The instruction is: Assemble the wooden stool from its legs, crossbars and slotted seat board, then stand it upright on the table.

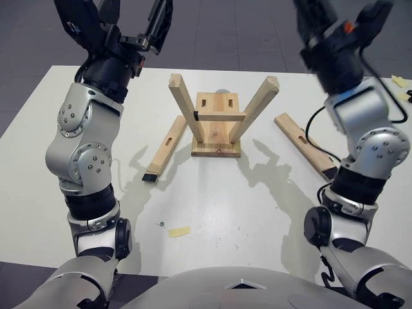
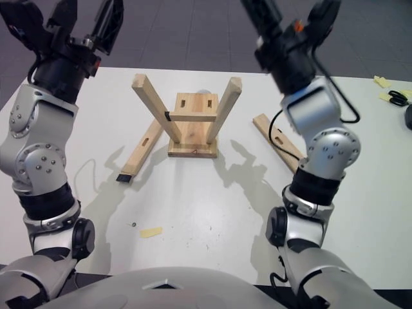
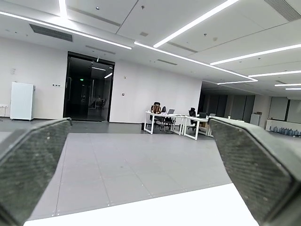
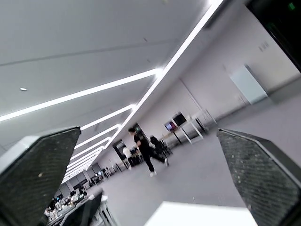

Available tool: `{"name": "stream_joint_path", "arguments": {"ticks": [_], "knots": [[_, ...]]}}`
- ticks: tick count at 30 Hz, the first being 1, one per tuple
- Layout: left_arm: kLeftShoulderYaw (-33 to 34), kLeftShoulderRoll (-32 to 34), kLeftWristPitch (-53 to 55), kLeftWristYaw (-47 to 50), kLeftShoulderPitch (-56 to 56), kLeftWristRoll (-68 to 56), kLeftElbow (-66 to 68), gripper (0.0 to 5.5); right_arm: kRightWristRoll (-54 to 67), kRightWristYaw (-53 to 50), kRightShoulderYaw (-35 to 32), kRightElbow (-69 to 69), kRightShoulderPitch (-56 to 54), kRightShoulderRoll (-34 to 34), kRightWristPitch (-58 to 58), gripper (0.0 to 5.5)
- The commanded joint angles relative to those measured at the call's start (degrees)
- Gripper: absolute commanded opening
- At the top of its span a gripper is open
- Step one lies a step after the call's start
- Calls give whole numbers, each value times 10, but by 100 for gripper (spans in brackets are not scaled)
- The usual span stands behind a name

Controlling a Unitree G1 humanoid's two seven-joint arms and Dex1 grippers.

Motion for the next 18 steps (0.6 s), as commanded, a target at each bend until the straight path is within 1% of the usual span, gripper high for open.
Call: {"name": "stream_joint_path", "arguments": {"ticks": [1, 3, 5, 6, 7, 10, 14, 16, 18], "knots": [[15, 8, -3, 0, -5, 6, 5, 540, -36, 9, 42, 18, 12, 7, 7, 538], [11, 10, -5, -4, 2, 17, 14, 540, -62, 24, 112, 5, 81, 17, 45, 538], [5, 4, -8, -6, 12, 25, 22, 540, -95, 47, 182, -13, 150, 12, 76, 538], [3, 0, -9, -5, 17, 27, 24, 540, -118, 54, 202, -20, 175, 3, 80, 538], [3, -5, -8, -4, 21, 26, 22, 540, -131, 58, 205, -20, 187, -1, 76, 538], [-2, -16, 2, -7, 34, 16, 10, 540, -114, 57, 167, -19, 185, 6, 60, 538], [-39, -38, 5, -14, 46, 20, 3, 540, -56, 46, 122, -32, 154, 30, 41, 538], [-46, -42, 3, -14, 48, 26, 2, 540, -23, 27, 102, -36, 132, 43, 33, 538], [-46, -31, 1, -21, 56, 35, 4, 540, 29, -13, 66, -31, 98, 55, 12, 538]]}}
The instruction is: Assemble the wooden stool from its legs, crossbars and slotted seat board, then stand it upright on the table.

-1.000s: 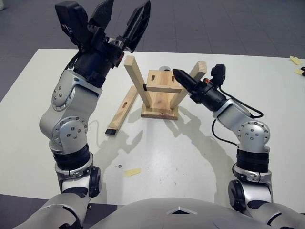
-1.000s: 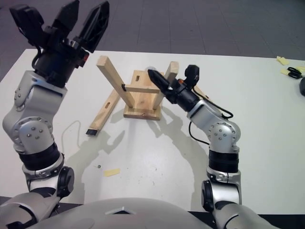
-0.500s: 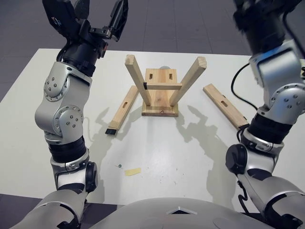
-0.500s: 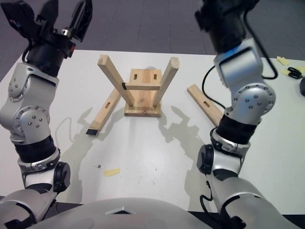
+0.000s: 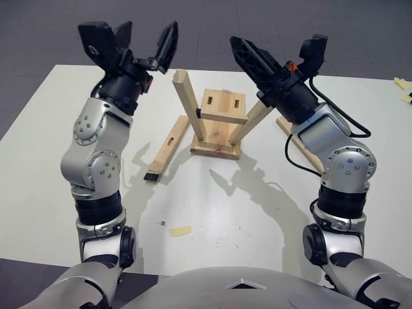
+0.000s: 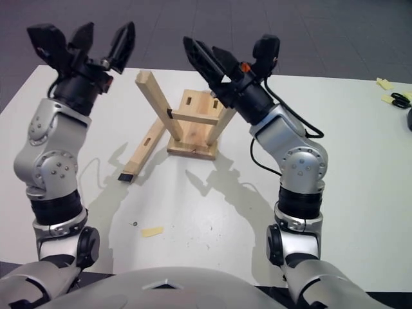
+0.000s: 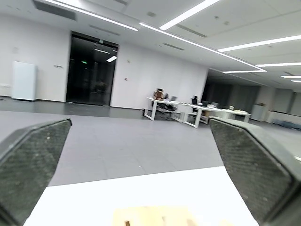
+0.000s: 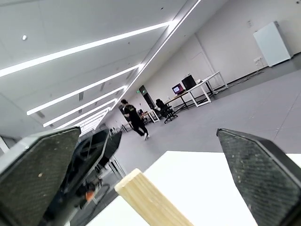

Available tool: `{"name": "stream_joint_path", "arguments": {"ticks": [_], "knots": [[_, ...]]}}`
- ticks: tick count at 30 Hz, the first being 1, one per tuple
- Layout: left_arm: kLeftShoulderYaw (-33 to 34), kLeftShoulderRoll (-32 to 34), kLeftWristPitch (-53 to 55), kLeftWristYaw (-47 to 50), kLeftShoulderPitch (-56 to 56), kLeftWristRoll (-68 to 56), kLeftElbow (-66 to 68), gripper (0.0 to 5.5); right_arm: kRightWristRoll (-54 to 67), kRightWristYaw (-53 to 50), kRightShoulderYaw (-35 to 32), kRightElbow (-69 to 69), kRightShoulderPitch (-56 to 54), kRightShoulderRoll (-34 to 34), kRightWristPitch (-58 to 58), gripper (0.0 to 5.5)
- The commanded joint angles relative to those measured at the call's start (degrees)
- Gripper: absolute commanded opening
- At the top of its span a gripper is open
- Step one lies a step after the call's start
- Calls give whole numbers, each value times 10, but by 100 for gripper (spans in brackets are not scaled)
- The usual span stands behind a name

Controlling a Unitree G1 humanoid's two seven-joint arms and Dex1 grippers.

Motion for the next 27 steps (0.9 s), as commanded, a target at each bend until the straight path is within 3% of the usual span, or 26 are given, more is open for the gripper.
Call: {"name": "stream_joint_path", "arguments": {"ticks": [1, 4, 7, 11, 15, 20, 25, 27], "knots": [[-5, 20, 0, -11, 17, 27, 2, 540, 100, -86, -70, 22, -61, 25, -31, 538], [17, 42, -17, 7, 20, 74, 47, 540, 152, -138, -131, 40, -100, 6, -68, 538], [71, 44, -39, 72, 8, 120, 128, 540, 130, -153, -163, 53, -93, -30, -87, 538], [-5, 75, -31, 49, 32, 206, 192, 540, 86, -162, -171, 54, -66, -46, -105, 538], [-91, 72, -25, -94, 29, 157, 118, 540, 53, -151, -155, 39, -30, -49, -105, 538], [-102, 108, 49, -244, -5, 0, -48, 540, 37, -141, -165, 24, 1, -56, -113, 538], [-35, 116, 84, -243, -54, -85, -60, 540, 72, -101, -174, -21, 3, -67, -113, 538], [-28, 121, 66, -199, -69, -28, -13, 540, 116, -76, -175, -53, 2, -71, -107, 538]]}}
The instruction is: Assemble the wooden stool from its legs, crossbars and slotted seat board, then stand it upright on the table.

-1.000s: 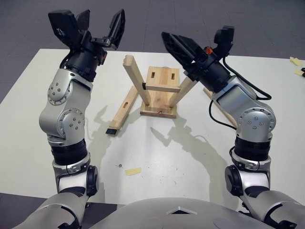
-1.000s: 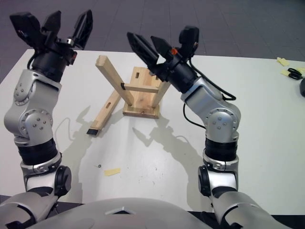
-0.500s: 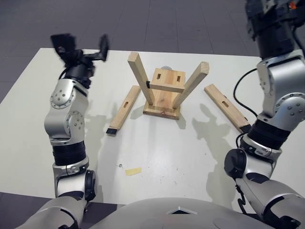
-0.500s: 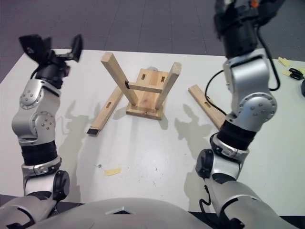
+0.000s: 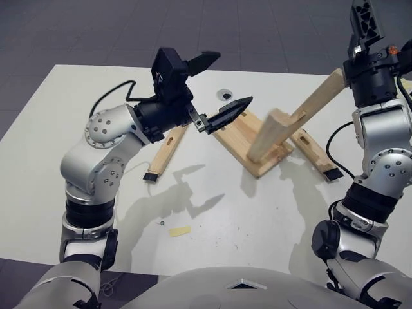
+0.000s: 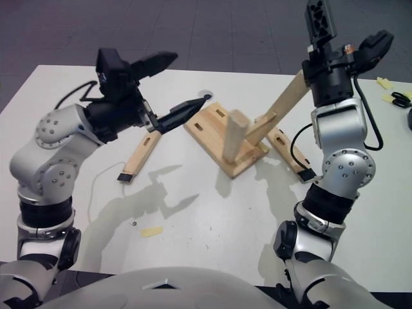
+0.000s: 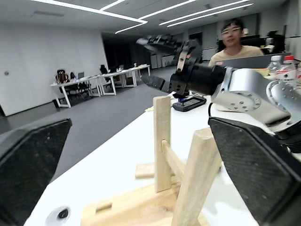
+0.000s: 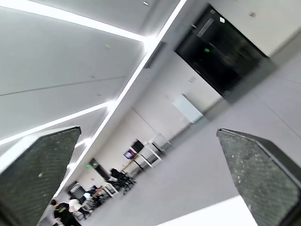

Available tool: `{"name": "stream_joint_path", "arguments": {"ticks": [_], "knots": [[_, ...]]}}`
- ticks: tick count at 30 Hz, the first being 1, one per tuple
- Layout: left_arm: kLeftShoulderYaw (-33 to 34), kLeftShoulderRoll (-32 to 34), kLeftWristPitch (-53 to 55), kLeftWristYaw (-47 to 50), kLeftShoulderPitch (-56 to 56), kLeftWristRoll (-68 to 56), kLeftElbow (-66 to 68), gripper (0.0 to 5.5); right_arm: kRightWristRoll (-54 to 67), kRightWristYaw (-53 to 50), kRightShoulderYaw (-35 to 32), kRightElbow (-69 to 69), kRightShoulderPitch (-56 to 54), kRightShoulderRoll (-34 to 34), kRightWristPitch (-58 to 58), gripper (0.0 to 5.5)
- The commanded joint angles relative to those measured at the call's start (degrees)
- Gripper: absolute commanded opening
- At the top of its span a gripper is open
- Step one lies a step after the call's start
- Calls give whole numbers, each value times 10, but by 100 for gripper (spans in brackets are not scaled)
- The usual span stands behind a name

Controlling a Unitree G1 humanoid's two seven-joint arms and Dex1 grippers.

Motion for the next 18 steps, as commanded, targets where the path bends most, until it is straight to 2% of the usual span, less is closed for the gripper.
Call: {"name": "stream_joint_path", "arguments": {"ticks": [1, 3, 7, 9, 11, 15, 18], "knots": [[30, 17, -22, 81, -38, 89, 85, 540, 94, 48, 1, -74, 1, -16, 14, 538], [52, 15, -39, 129, -52, 130, 131, 540, 152, 85, 14, -124, 34, -42, 47, 538], [85, 19, -31, 134, -37, 121, 126, 540, 125, 204, 49, -188, 173, -144, 139, 538], [92, 26, -24, 127, -28, 116, 120, 540, 29, 271, 64, -205, 232, -210, 149, 538], [98, 32, -20, 121, -24, 109, 116, 540, -57, 306, 76, -207, 263, -245, 134, 538], [98, 25, -16, 122, -23, 105, 111, 540, -177, 360, 112, -202, 276, -280, 93, 538], [82, 11, -19, 125, -22, 107, 109, 540, -361, 360, 162, -145, 238, -302, -8, 538]]}}
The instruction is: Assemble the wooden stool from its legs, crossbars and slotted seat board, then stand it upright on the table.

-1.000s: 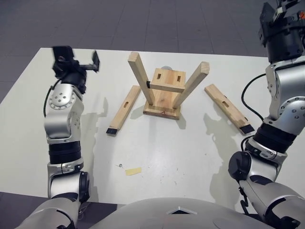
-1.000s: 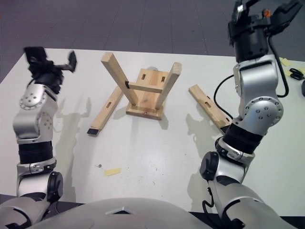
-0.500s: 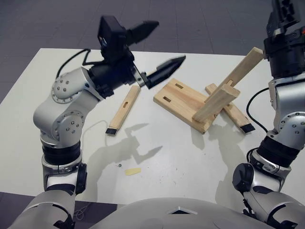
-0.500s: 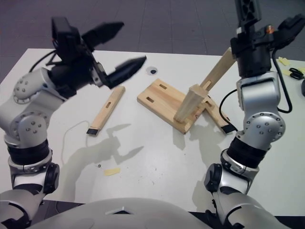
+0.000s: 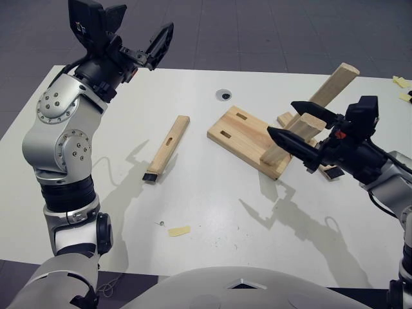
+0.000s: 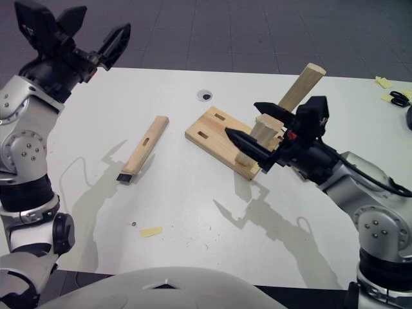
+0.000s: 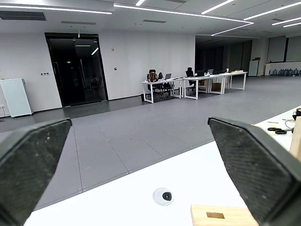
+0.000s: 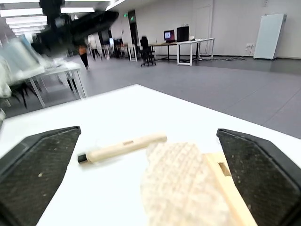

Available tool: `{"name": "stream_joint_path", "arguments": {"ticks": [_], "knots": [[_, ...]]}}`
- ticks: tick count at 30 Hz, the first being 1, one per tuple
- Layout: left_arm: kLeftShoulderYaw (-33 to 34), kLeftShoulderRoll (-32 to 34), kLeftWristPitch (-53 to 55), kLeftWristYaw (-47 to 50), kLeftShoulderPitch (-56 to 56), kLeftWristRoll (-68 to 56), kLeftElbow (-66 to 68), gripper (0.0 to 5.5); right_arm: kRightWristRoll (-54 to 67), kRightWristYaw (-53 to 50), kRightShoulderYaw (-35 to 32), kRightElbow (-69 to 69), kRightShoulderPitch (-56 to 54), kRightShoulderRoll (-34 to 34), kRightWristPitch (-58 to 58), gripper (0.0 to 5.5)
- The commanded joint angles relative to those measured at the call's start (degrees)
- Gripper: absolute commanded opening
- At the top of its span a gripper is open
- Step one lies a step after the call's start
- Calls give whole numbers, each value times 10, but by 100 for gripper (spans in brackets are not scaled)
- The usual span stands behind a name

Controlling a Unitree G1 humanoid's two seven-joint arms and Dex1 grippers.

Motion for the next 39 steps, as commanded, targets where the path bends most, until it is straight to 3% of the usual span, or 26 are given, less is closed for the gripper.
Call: {"name": "stream_joint_path", "arguments": {"ticks": [1, 8, 12, 14, 21, 25, 29, 33, 39], "knots": [[-21, -13, 2, 1, 6, 4, -10, 540, -233, -5, 67, 81, -53, -35, -133, 538], [-30, -25, -10, 4, -7, 11, 3, 540, -496, -8, 135, 216, -185, -61, -355, 538], [-34, -31, -16, 4, -7, 15, 6, 540, -617, -57, 160, 274, -270, -39, -459, 538], [-38, -34, -18, 4, -5, 18, 4, 540, -617, -70, 162, 263, -291, -7, -466, 538], [-43, -46, -18, 6, -2, 19, 5, 540, -390, -146, 206, 100, -231, 224, -195, 538], [-48, -52, -16, 5, 6, 19, 3, 540, -357, -205, 202, 142, -164, 298, -93, 538], [-48, -48, -11, 2, 13, 18, 0, 540, -369, -309, 124, 192, -142, 338, -11, 538], [-44, -44, -9, 3, 21, 18, -2, 540, -413, -390, 54, 195, -122, 330, 34, 538], [-49, -49, -10, 8, 30, 22, -4, 540, -429, -337, 74, 220, -121, 311, 18, 538]]}}
